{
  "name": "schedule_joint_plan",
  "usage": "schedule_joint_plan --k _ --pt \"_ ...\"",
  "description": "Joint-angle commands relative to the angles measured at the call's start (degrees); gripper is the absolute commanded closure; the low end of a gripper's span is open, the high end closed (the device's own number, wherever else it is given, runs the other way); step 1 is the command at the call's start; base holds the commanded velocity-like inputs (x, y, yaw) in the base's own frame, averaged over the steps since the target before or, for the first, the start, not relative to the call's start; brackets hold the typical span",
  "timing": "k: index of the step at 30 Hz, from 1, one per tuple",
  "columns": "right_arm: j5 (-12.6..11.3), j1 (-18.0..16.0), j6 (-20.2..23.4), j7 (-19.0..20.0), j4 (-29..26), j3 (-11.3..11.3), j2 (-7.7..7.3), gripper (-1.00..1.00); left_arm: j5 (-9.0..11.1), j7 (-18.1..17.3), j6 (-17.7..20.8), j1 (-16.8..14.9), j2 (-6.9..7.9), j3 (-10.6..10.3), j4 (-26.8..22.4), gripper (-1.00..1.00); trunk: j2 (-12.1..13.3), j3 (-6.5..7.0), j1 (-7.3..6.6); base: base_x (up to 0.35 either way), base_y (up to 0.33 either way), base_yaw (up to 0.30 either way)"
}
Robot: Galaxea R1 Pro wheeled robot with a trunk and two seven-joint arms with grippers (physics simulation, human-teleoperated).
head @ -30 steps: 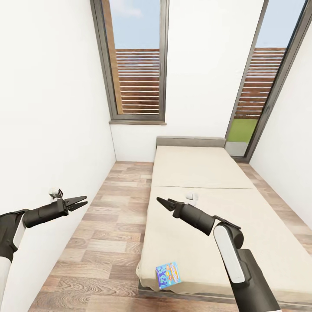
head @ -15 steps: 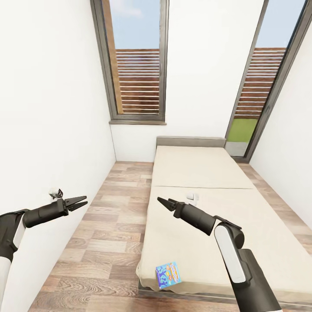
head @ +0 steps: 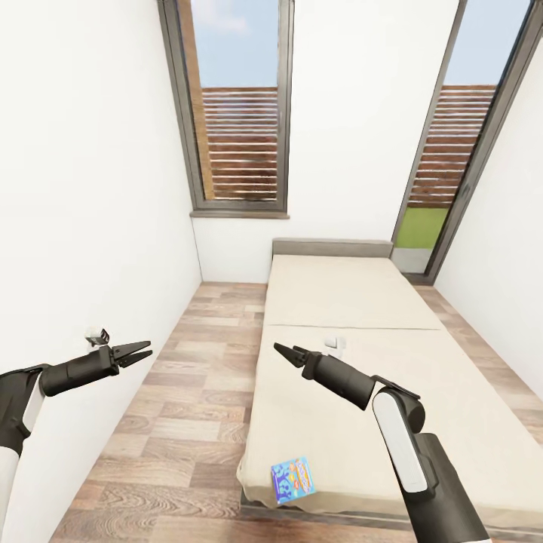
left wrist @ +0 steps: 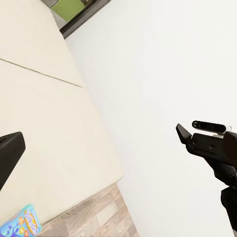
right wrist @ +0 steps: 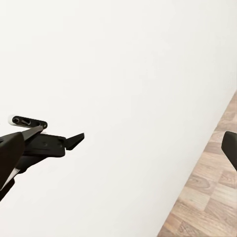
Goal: Put all the toys in the child's room - the three board games (two on the bed and one on the table), the two jigsaw puzzles on the table, and the tennis ball on the table - inside the toy box on the table in the child's room.
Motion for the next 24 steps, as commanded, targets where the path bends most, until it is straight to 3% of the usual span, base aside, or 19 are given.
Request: schedule_joint_plan --k 1,11,15,19,21,24 --pt "-0.2 0.0 0.4 0.0 0.0 -0.1 0.03 -1.0 0.0 -0.2 0.6 0.0 0.01 0.0 0.0 -1.0 -0.1 -0.03 0.02 0.0 0.0 0.0" --pt "-1.0 0.1 1.3 0.2 0.3 -0.4 -0.15 -1.0 0.0 -0.2 0.6 0.0 0.01 0.0 0.0 -1.0 -0.1 0.12 0.02 0.0 0.0 0.0" --pt "-2.7 2.1 2.4 0.3 2.6 -1.8 -0.05 -1.0 0.0 -0.1 0.6 0.0 0.01 0.0 0.0 -1.0 -0.1 0.13 0.02 0.0 0.0 0.0" --pt "-7.9 3.5 3.9 0.4 8.4 -5.2 -0.11 -1.0 -0.1 -0.2 0.7 0.0 0.01 -0.1 0.0 -1.0 -0.1 0.13 0.02 0.0 0.0 0.0" --pt "-12.3 3.9 4.9 0.5 10.8 -6.6 -0.2 -1.0 0.0 -0.2 0.7 0.0 0.01 -0.1 0.0 -1.0 -0.1 0.13 0.02 0.0 0.0 0.0" --pt "-15.2 5.1 5.3 0.5 11.9 -7.2 -0.38 -1.0 0.0 -0.2 0.7 0.0 0.01 0.0 0.0 -1.0 -0.1 0.13 0.02 0.0 0.0 0.0"
